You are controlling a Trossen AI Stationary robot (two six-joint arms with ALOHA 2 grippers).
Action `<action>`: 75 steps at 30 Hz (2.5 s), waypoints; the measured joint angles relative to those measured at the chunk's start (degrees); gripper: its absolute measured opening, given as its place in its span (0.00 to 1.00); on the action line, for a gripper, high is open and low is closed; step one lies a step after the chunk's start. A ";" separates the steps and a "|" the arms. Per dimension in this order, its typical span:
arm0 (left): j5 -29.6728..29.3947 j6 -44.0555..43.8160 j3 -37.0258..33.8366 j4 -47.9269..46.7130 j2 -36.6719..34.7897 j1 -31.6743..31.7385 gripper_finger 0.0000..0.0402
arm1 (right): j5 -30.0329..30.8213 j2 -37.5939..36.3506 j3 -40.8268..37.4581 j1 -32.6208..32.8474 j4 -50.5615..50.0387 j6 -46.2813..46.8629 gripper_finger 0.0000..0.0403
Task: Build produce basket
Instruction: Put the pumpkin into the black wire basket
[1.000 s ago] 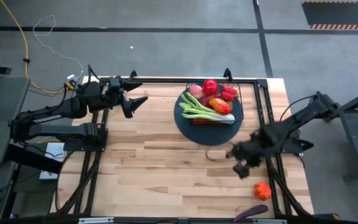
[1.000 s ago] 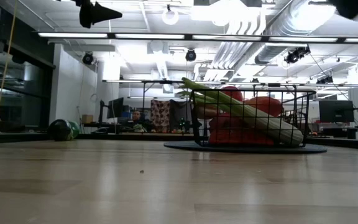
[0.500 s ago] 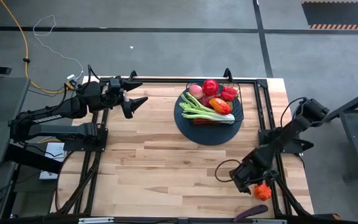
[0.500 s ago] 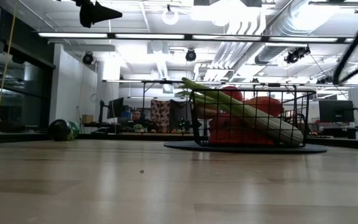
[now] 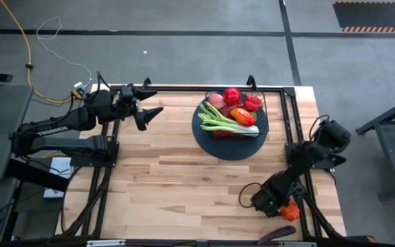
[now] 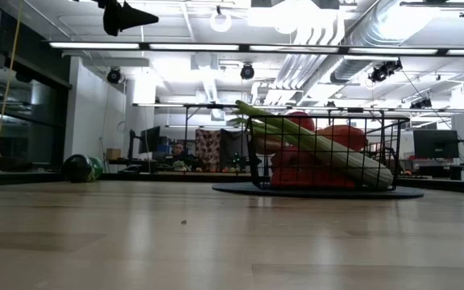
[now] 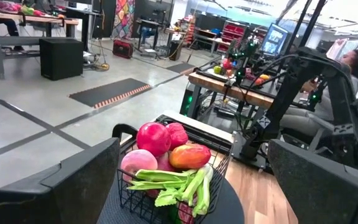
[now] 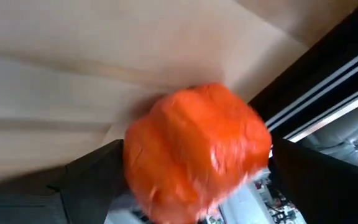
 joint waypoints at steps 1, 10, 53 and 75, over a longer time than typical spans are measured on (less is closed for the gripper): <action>0.00 0.00 0.00 0.00 0.02 0.00 0.99 | 0.00 0.74 0.00 0.20 -0.05 0.00 0.98; 0.00 0.00 0.00 -0.31 1.10 0.00 0.99 | -0.24 3.51 0.02 0.70 0.18 -2.91 0.96; 9.53 -0.57 0.02 13.14 1.29 -0.02 0.99 | 24.20 -26.92 14.69 -58.09 58.58 -90.60 0.70; 9.42 0.44 0.02 12.65 1.36 -0.02 0.99 | 21.09 -30.74 14.69 -59.81 46.83 -85.54 0.71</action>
